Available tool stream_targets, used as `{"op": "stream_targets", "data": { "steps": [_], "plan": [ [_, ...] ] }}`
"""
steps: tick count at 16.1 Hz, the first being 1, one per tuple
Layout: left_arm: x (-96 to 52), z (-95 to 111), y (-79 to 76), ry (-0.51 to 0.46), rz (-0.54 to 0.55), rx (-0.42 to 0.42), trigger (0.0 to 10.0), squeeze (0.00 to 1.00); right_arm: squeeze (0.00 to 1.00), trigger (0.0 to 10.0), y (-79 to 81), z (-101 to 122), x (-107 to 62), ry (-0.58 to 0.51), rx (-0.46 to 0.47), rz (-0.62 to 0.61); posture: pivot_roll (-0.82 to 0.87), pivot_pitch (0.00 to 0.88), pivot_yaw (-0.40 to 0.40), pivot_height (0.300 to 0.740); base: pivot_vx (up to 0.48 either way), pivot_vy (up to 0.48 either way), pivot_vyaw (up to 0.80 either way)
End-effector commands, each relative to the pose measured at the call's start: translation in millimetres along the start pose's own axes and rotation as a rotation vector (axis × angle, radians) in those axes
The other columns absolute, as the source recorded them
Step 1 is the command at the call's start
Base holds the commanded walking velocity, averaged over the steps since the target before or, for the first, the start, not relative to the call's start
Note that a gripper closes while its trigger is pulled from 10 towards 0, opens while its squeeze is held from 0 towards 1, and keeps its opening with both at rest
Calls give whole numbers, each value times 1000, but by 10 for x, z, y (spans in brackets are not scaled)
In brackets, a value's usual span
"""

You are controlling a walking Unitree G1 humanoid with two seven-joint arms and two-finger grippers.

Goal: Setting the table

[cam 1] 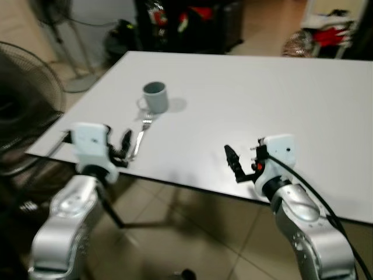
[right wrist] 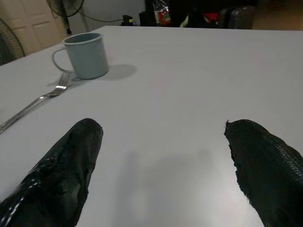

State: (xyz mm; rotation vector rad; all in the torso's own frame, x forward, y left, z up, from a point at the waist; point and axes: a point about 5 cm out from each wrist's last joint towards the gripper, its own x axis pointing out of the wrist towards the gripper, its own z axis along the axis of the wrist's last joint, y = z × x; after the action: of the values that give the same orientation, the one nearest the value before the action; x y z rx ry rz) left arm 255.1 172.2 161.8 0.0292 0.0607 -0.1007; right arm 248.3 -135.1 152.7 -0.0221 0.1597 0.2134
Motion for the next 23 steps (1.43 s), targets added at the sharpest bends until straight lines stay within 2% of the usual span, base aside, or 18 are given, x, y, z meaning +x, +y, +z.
{"op": "stream_targets", "data": {
  "steps": [1, 3, 6, 8, 10, 11, 14, 20, 23],
  "plan": [
    [-20, -28, 29, 7, 26, 10, 10000, 0, 0, 10000, -14, 6, 6, -1, 17, -2, -108, 0, 130, 740, 0, 0, 800],
    [-58, -60, -16, 13, 40, -3, 10000, 0, 0, 10000, -33, 19, -9, -8, 28, -4, -106, 0, 86, 740, 0, 0, 800],
    [-64, -49, -32, 11, 60, -28, 10000, 0, 0, 10000, -34, 93, 68, -23, 31, 20, -83, 0, 77, 740, 0, 0, 800],
    [-99, 25, 32, 5, 66, -26, 10000, 0, 0, 10000, -76, 121, 147, -33, 13, 4, -75, 0, 63, 740, 0, 0, 647],
    [-122, 24, 51, 11, 65, -36, 10000, 0, 0, 10000, -57, 85, 156, -19, 34, 5, -90, 0, 69, 740, 0, 0, 0],
    [-130, 3, 51, 18, 71, -32, 10000, 0, 0, 10000, -10, 65, 149, -4, -17, 23, -88, 0, 65, 740, 0, 300, 0],
    [-124, 12, 7, 18, 73, -33, 10000, 0, 0, 10000, 40, 98, 144, -25, -60, 74, -85, 0, 51, 740, 0, 334, 0],
    [-145, 9, 7, 32, 89, -22, 10000, 0, 0, 10000, 112, 141, 153, -50, -73, 164, -72, 0, 31, 740, 0, 355, 622],
    [-149, 21, 10, 36, 99, -22, 10000, 0, 0, 10000, 143, 160, 175, -57, -78, 194, -63, 0, 54, 740, 0, 352, 800]
  ]
}}
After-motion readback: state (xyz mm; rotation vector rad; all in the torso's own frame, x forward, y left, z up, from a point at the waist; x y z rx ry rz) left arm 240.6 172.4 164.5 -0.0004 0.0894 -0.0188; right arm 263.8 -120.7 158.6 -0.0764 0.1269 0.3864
